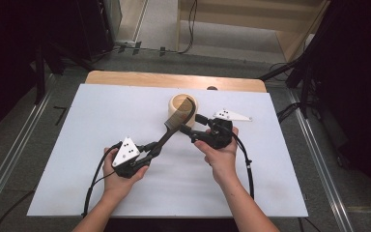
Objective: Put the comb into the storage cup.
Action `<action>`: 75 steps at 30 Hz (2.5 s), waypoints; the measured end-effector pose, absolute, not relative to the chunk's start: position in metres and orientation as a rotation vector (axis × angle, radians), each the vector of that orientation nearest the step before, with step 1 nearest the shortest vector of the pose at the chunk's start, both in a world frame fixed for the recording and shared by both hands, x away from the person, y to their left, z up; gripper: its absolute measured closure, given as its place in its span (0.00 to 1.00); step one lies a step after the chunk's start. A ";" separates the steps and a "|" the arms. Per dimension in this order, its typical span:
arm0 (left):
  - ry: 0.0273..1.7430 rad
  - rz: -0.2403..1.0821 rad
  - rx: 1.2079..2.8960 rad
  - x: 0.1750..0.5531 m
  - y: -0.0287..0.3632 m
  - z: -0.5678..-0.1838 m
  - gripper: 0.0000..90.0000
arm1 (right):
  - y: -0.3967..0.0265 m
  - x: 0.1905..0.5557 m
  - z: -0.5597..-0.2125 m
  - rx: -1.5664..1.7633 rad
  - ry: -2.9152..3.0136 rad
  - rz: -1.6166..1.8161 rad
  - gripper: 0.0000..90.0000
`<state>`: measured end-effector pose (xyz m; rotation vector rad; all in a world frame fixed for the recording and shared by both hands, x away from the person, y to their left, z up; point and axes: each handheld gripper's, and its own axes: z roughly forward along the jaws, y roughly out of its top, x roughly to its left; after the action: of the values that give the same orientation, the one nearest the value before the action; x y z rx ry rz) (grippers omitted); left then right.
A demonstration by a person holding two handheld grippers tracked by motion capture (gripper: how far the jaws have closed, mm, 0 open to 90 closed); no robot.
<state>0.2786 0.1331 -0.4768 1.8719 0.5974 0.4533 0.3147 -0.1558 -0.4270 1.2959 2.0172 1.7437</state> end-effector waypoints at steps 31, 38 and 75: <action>0.583 0.483 1.874 0.272 0.123 -0.479 0.81 | -0.132 0.318 -0.439 1.500 1.963 1.894 0.72; 0.576 0.485 1.871 0.272 0.122 -0.479 0.81 | -0.128 0.320 -0.442 1.541 1.947 1.914 0.81; 0.792 0.425 1.767 0.282 0.179 -0.483 0.13 | -0.133 0.310 -0.429 1.241 1.980 1.928 0.93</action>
<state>0.2820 0.1795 -0.4831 1.7668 0.7922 0.4255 0.3100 -0.1331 -0.4294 1.2411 1.9796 1.9282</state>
